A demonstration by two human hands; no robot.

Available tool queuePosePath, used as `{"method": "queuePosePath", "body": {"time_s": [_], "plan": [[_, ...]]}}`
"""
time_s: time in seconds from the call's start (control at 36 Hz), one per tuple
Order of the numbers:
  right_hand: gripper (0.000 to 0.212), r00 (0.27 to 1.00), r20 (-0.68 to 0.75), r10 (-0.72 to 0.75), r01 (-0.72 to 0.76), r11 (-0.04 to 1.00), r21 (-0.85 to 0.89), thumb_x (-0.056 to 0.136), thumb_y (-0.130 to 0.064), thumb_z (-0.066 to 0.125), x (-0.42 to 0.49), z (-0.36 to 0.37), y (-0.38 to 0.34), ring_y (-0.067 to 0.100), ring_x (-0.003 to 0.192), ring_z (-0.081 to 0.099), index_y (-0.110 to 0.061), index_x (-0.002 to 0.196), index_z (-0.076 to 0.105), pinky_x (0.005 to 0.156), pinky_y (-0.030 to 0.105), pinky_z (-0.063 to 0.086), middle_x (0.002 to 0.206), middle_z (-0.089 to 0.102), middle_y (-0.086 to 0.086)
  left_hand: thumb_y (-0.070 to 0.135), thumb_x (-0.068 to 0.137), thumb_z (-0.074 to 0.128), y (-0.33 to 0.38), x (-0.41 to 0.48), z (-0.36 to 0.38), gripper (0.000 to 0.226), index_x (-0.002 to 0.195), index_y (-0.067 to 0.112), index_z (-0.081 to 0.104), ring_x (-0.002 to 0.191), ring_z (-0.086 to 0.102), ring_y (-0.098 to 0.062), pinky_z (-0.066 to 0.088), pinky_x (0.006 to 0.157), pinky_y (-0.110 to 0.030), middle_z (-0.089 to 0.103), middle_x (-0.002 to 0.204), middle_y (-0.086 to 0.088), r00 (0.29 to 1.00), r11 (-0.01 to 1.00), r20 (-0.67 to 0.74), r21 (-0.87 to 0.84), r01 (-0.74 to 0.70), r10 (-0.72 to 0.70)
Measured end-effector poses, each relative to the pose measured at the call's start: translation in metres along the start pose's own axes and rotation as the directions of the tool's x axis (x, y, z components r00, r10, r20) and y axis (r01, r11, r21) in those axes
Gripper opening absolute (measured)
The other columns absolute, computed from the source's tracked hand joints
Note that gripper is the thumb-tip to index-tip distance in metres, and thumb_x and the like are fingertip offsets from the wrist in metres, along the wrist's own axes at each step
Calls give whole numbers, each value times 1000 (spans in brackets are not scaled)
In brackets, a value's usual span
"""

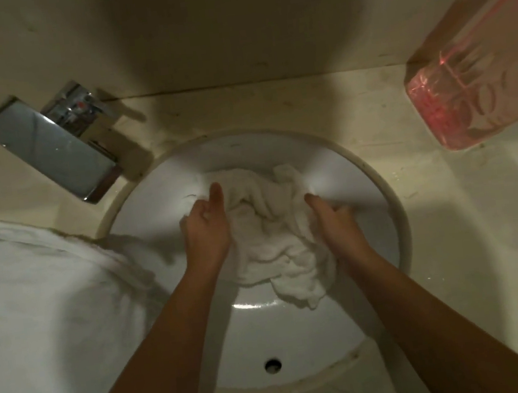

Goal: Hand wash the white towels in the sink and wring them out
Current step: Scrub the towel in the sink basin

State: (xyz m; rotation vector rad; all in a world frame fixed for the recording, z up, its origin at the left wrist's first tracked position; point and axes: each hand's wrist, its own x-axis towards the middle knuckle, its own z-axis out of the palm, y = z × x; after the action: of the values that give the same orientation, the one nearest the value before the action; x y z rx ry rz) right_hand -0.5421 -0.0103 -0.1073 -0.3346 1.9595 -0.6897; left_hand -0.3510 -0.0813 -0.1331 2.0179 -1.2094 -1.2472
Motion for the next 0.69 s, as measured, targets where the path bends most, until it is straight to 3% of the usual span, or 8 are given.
{"method": "queuePosePath", "body": {"time_s": [0.06,0.14,0.25,0.33,0.42,0.47,0.56,0.69], "plan": [[55,993,-69,-93,96,995,35,96,-50,74,7,3,-8,23,105,58,-12,125,49,89,33,42,119,59,4,57,97,65,11,5,5,46,101,16,44,95,60,-24,44,87,-30,59,101,-5,998,993,-29,-105,46,-49],[71,990,-50,-133,134,991,14,85,-54,84,20,16,-19,22,99,64,-17,128,41,86,38,52,105,59,-5,52,87,81,27,14,18,72,125,13,34,108,59,-25,38,87,-27,52,118,-4,980,951,-62,-261,167,-189],[68,996,74,-58,59,998,-13,85,-45,86,30,36,-21,19,97,69,-15,133,47,82,33,59,111,66,0,74,80,75,28,12,31,113,159,8,28,128,58,-27,43,103,-32,55,143,-8,961,954,80,-123,274,-266],[40,986,141,-92,80,993,85,99,-35,72,31,40,-13,19,100,74,-14,132,64,71,21,61,110,75,3,78,82,69,23,2,39,99,153,12,50,125,62,-24,45,101,-31,62,146,-6,961,968,179,-95,231,-211],[28,986,53,-160,154,983,104,103,-40,61,30,26,-9,34,106,73,-20,122,67,88,48,64,112,75,13,77,88,62,21,-3,32,75,132,17,70,107,66,-18,50,97,-31,71,117,2,975,982,174,-101,158,-139],[22,988,-35,-152,155,981,118,103,-41,61,34,12,-5,38,108,71,-26,118,65,97,57,59,115,73,14,92,75,55,18,0,20,90,127,21,73,109,70,-24,56,101,-41,74,116,1,984,982,115,-112,151,-138],[16,990,-60,-125,135,971,198,108,-29,59,35,2,-6,36,107,71,-26,122,66,98,53,59,119,72,16,100,66,52,8,7,10,103,129,21,72,110,72,-21,58,102,-45,76,119,-1,994,980,38,-164,109,-104],[17,986,50,-156,136,949,285,102,-27,60,13,37,-26,37,112,71,-33,118,65,102,55,58,119,73,12,66,99,54,35,-10,20,53,126,24,71,115,69,-23,55,104,-44,74,123,-4,986,990,160,-129,58,-37]]}}
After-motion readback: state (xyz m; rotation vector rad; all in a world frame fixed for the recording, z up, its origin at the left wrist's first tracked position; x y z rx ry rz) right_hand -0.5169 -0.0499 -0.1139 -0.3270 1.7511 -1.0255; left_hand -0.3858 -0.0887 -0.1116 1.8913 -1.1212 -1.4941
